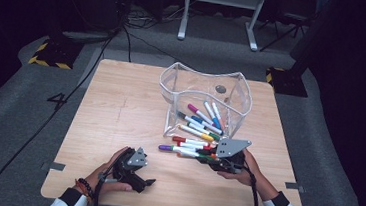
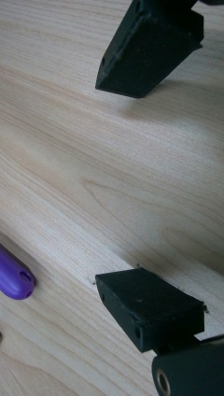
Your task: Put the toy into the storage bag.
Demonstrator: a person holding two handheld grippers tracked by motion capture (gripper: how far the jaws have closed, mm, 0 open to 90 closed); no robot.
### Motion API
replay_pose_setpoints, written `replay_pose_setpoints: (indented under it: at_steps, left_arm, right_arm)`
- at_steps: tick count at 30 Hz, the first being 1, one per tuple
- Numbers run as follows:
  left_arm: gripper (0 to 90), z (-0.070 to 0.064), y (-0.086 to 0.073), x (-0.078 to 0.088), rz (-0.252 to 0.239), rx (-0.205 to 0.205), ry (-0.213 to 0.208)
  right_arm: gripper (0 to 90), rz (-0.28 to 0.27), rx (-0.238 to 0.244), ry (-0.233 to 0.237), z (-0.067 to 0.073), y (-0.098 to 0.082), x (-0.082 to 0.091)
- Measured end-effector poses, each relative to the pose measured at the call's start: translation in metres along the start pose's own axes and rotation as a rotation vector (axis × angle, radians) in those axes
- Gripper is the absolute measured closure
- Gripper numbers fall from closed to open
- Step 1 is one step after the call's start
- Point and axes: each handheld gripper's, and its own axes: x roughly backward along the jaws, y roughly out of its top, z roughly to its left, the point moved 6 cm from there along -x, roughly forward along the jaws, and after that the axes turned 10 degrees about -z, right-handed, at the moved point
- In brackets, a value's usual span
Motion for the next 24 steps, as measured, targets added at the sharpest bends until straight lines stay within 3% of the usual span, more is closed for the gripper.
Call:
replay_pose_setpoints:
  at_steps: [10, 24]
  left_arm:
    - [8.6, 0.0, 0.0, 0.0, 0.0, 0.0, 0.0]
    - [8.6, 0.0, 0.0, 0.0, 0.0, 0.0, -0.001]
  right_arm:
    - [74.8, -0.071, 0.034, -0.076, -0.021, 0.038, 0.035]
    - [74.8, -0.083, 0.113, -0.193, -0.055, 0.092, 0.065]
